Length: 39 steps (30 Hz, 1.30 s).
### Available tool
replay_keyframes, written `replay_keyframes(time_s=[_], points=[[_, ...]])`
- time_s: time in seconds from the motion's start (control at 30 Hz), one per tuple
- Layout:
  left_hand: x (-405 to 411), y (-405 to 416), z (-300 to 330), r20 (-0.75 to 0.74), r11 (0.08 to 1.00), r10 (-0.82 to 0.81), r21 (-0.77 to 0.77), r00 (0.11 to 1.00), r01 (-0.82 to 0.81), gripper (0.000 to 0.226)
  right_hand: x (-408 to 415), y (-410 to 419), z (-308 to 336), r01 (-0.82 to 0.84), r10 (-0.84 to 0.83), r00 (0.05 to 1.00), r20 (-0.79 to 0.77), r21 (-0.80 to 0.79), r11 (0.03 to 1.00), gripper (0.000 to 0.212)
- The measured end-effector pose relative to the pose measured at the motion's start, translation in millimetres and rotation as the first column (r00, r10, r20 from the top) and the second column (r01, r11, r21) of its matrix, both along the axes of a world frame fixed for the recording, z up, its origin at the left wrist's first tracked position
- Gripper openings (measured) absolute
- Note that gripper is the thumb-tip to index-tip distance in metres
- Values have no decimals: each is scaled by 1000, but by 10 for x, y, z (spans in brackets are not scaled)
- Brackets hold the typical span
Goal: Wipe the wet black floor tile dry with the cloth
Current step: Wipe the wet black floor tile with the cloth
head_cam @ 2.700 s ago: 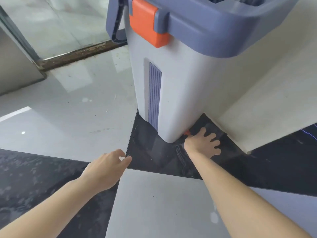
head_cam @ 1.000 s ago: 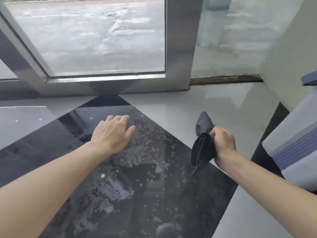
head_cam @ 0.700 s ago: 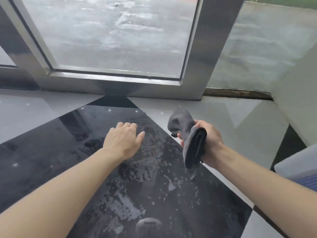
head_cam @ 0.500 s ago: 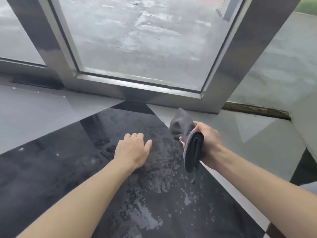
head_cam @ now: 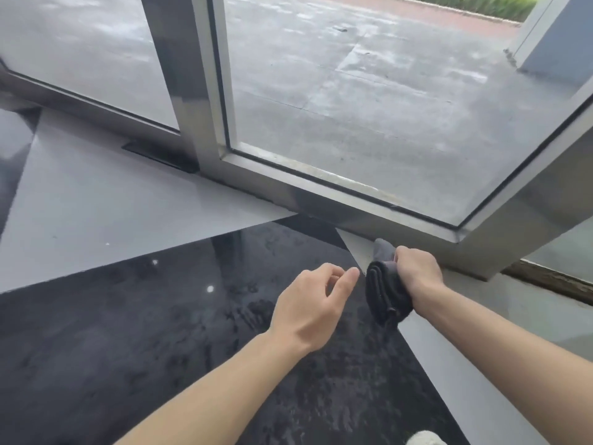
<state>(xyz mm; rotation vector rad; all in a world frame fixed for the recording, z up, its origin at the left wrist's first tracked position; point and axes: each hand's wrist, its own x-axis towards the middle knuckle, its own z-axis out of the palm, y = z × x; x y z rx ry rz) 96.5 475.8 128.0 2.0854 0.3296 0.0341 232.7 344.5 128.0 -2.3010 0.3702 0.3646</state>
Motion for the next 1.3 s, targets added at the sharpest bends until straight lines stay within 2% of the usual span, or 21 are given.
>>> replay_keyframes(time_s=[0.1, 0.17, 0.3, 0.47, 0.63, 0.73, 0.8, 0.97, 1.03, 1.2, 1.3], points=[[-28, 218, -313, -88, 960, 152, 252, 984, -125, 58, 116, 237, -338, -147, 148, 987, 59, -14, 989, 23], [-65, 401, -535, -132, 914, 272, 344, 953, -213, 56, 182, 391, -538, -216, 215, 970, 113, 0, 976, 22], [-97, 653, -994, -230, 858, 414, 422, 881, -293, 53, 330, 616, -1039, -441, 446, 865, 229, -75, 894, 26], [-23, 692, -1513, -318, 829, 448, 498, 835, -255, 52, 427, 755, -1708, -615, 668, 683, 295, -263, 744, 30], [94, 697, -1764, -311, 823, 461, 501, 831, -268, 53, 807, 977, -1981, -598, 784, 551, 285, -521, 609, 39], [144, 732, -1825, -283, 814, 451, 519, 846, -260, 52, 922, 1025, -2062, -554, 796, 587, 147, -645, 527, 47], [182, 771, -1854, -291, 815, 445, 524, 847, -249, 52, 861, 976, -2119, -549, 772, 631, 68, -665, 507, 56], [290, 798, -1906, -308, 815, 438, 533, 845, -227, 52, 892, 978, -2110, -573, 778, 626, 52, -646, 505, 60], [334, 779, -1901, -320, 817, 427, 538, 846, -208, 52, 935, 952, -2088, -568, 792, 608, 51, -670, 479, 58], [407, 778, -1883, -302, 804, 409, 566, 861, -183, 53, 963, 826, -2168, -567, 863, 504, 8, -751, 338, 59], [435, 779, -1885, -285, 792, 391, 588, 875, -162, 53, 1076, 841, -2213, -560, 869, 494, 21, -757, 337, 59]])
